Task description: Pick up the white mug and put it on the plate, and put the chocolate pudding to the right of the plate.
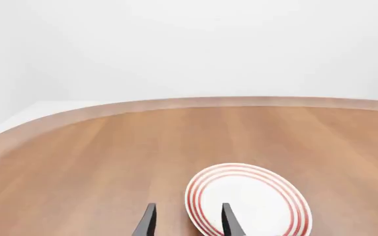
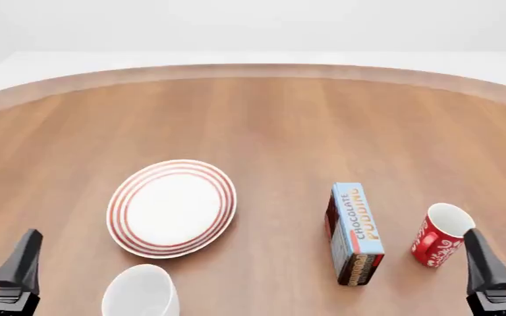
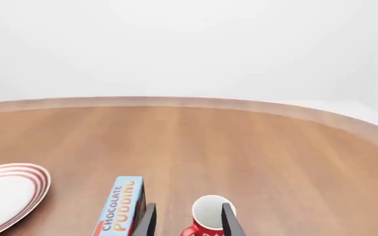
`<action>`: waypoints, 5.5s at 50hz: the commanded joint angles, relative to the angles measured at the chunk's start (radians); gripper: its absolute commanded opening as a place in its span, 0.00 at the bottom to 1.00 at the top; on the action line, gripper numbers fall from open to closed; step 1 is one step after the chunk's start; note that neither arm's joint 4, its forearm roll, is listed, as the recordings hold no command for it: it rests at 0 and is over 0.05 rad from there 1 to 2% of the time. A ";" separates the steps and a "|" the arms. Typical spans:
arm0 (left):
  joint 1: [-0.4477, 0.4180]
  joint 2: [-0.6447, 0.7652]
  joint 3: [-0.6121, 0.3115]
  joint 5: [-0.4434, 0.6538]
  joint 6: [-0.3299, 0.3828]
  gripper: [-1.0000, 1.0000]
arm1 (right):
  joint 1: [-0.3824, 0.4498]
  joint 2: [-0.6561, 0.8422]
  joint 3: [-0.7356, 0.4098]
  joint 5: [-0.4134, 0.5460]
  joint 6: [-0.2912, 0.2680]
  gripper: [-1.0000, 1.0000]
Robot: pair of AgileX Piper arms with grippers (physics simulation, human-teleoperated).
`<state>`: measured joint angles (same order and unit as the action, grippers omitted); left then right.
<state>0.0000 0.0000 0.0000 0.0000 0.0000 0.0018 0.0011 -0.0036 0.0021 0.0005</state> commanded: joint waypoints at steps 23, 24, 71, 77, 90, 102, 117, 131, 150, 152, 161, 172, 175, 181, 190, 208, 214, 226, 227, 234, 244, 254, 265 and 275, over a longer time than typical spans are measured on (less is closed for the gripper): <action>0.000 0.000 0.000 0.000 0.000 1.00 | 0.057 0.028 -0.060 0.047 -0.017 1.00; 0.000 0.000 0.000 0.000 0.000 1.00 | 0.062 0.030 -0.067 0.050 -0.017 1.00; 0.000 0.000 0.000 0.000 0.000 1.00 | 0.256 0.249 -0.323 0.200 -0.161 1.00; 0.000 0.000 0.000 0.000 0.000 1.00 | 0.286 0.300 -0.365 0.209 -0.172 1.00; 0.000 0.000 0.000 0.000 0.000 1.00 | 0.337 0.396 -0.435 0.233 -0.185 1.00; 0.000 0.000 0.000 0.000 0.000 1.00 | 0.376 0.504 -0.498 0.245 -0.145 1.00; 0.000 0.000 0.000 0.000 0.000 1.00 | 0.399 0.608 -0.594 0.322 -0.120 1.00; 0.000 0.000 0.000 0.000 0.000 1.00 | 0.393 0.671 -0.668 0.425 -0.122 1.00; 0.000 0.000 0.000 0.000 0.000 1.00 | 0.393 0.711 -0.736 0.533 -0.142 1.00; 0.000 0.000 0.000 0.000 0.000 1.00 | 0.392 0.721 -0.750 0.549 -0.125 1.00; 0.000 0.000 0.000 0.000 0.000 1.00 | 0.390 0.753 -0.787 0.585 -0.128 1.00; 0.000 0.000 0.000 0.000 0.000 1.00 | 0.402 0.806 -0.851 0.634 -0.093 1.00; 0.000 0.000 0.000 0.000 0.000 1.00 | 0.407 0.820 -0.867 0.644 -0.090 1.00; 0.000 0.000 0.000 0.000 0.000 1.00 | 0.408 0.848 -0.893 0.656 -0.058 1.00; 0.000 0.000 0.000 0.000 0.000 1.00 | 0.407 0.897 -0.927 0.674 -0.017 1.00; 0.000 0.000 0.000 0.000 0.000 1.00 | 0.353 1.000 -0.922 0.650 0.021 1.00; 0.000 0.000 0.000 0.000 0.000 1.00 | 0.335 1.019 -0.921 0.659 0.020 1.00; 0.000 0.000 0.000 0.000 0.000 1.00 | 0.337 1.053 -0.920 0.662 0.040 1.00; 0.000 0.000 0.000 0.000 0.000 1.00 | 0.340 1.058 -0.920 0.661 0.040 1.00; 0.000 0.000 0.000 0.000 0.000 1.00 | 0.365 1.199 -0.938 0.614 0.071 1.00; 0.000 0.000 0.000 0.000 0.000 1.00 | 0.364 1.226 -0.934 0.600 0.082 1.00; 0.000 0.000 0.000 0.000 0.000 1.00 | 0.359 1.245 -0.932 0.605 0.116 1.00; 0.000 0.000 0.000 0.000 0.000 1.00 | 0.353 1.266 -0.910 0.603 0.146 1.00; 0.000 0.000 0.000 0.000 0.000 1.00 | 0.354 1.278 -0.879 0.585 0.158 1.00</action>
<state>0.0000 0.0000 0.0000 0.0000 0.0000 0.3543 1.2623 -0.9078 0.6015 0.1418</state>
